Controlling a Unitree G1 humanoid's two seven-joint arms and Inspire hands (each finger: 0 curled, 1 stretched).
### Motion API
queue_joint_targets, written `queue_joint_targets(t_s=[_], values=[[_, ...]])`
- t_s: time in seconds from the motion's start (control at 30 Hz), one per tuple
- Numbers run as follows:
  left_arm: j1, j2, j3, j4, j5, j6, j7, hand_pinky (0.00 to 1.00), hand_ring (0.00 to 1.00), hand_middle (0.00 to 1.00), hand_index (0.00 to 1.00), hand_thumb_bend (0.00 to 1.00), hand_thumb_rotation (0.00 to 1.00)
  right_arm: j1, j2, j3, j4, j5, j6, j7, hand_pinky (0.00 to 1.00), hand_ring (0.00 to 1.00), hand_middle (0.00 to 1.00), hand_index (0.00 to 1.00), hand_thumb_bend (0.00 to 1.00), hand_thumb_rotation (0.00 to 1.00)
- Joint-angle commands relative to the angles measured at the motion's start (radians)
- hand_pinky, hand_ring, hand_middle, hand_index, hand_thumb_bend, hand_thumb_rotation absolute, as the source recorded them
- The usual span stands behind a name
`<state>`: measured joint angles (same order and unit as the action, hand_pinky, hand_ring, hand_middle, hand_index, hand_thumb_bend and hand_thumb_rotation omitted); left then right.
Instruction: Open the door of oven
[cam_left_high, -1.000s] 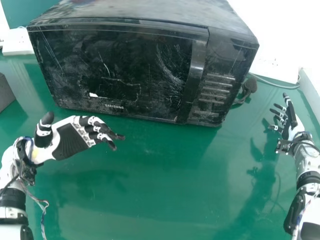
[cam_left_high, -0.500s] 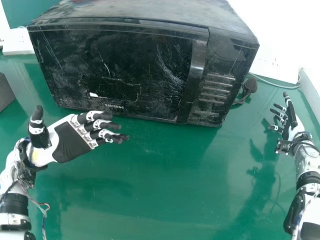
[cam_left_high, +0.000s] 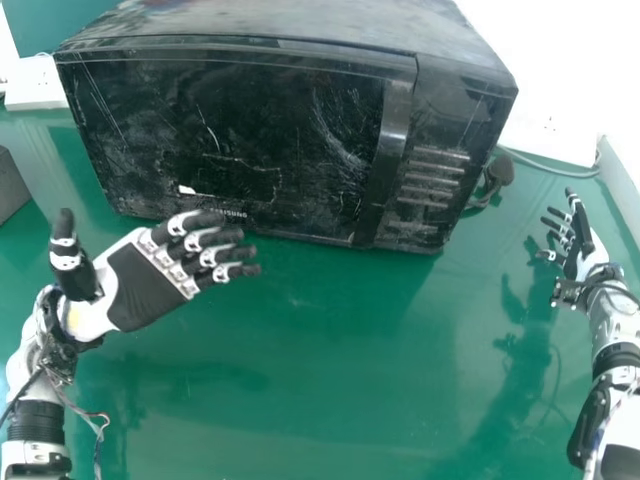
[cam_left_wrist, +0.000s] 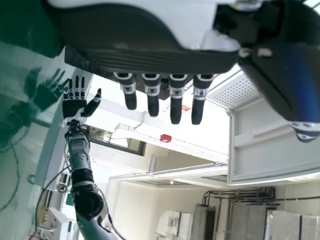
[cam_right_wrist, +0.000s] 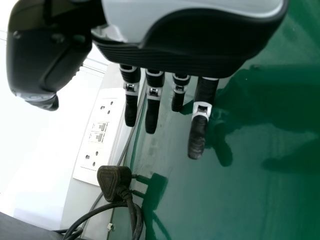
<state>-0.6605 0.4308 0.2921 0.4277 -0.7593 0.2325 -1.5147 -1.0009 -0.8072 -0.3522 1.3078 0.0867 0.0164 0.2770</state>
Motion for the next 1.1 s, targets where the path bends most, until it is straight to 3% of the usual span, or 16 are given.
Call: queue_joint_targets(t_s=[0.0, 0.1, 0.33, 0.4, 0.53, 0.67, 0.73, 0.9, 1.07], values=[[0.033, -0.009, 0.013, -0.028, -0.024, 0.017, 0.006, 0.87, 1.0, 0.99, 0.96, 1.0, 0.67, 0.057, 0.015, 0.006, 0.035, -0.015, 0.042, -0.004, 0.73, 0.79, 0.82, 0.84, 0.75, 1.0], [0.037, -0.012, 0.018, -0.038, -0.036, 0.031, 0.016, 0.99, 1.0, 1.0, 0.97, 1.0, 0.65, 0.056, 0.015, 0.002, 0.036, -0.01, 0.048, 0.001, 0.7, 0.79, 0.83, 0.85, 0.76, 1.0], [0.056, -0.015, 0.029, -0.087, -0.046, 0.023, 0.059, 1.0, 1.0, 1.0, 0.98, 1.0, 0.69, 0.051, 0.017, 0.0, 0.035, -0.008, 0.052, 0.004, 0.68, 0.76, 0.81, 0.84, 0.79, 1.0], [0.057, -0.017, 0.037, -0.09, -0.047, 0.007, 0.068, 1.0, 1.0, 1.0, 1.0, 1.0, 0.72, 0.051, 0.018, 0.001, 0.035, -0.01, 0.052, -0.002, 0.72, 0.78, 0.82, 0.84, 0.8, 1.0], [0.035, -0.01, 0.045, -0.085, -0.049, -0.002, 0.073, 1.0, 1.0, 1.0, 1.0, 1.0, 0.68, 0.053, 0.018, 0.002, 0.035, -0.012, 0.048, -0.004, 0.72, 0.78, 0.83, 0.85, 0.8, 1.0], [0.026, 0.009, 0.04, -0.099, -0.065, 0.072, 0.105, 1.0, 1.0, 1.0, 1.0, 1.0, 0.63, 0.054, 0.016, -0.003, 0.037, -0.007, 0.051, 0.001, 0.7, 0.76, 0.82, 0.84, 0.8, 1.0], [0.019, 0.012, 0.038, -0.1, -0.06, 0.082, 0.113, 1.0, 1.0, 1.0, 1.0, 1.0, 0.61, 0.053, 0.017, -0.004, 0.036, -0.007, 0.051, -0.001, 0.62, 0.69, 0.78, 0.83, 0.82, 1.0], [0.004, 0.009, 0.026, -0.1, -0.042, 0.073, 0.127, 1.0, 1.0, 1.0, 1.0, 1.0, 0.65, 0.052, 0.018, -0.007, 0.036, -0.007, 0.053, 0.004, 0.7, 0.74, 0.82, 0.86, 0.82, 1.0], [-0.018, 0.015, 0.001, -0.109, -0.048, 0.133, 0.133, 1.0, 1.0, 1.0, 1.0, 1.0, 0.63, 0.051, 0.021, -0.01, 0.034, -0.006, 0.052, -0.001, 0.73, 0.75, 0.8, 0.85, 0.81, 1.0]])
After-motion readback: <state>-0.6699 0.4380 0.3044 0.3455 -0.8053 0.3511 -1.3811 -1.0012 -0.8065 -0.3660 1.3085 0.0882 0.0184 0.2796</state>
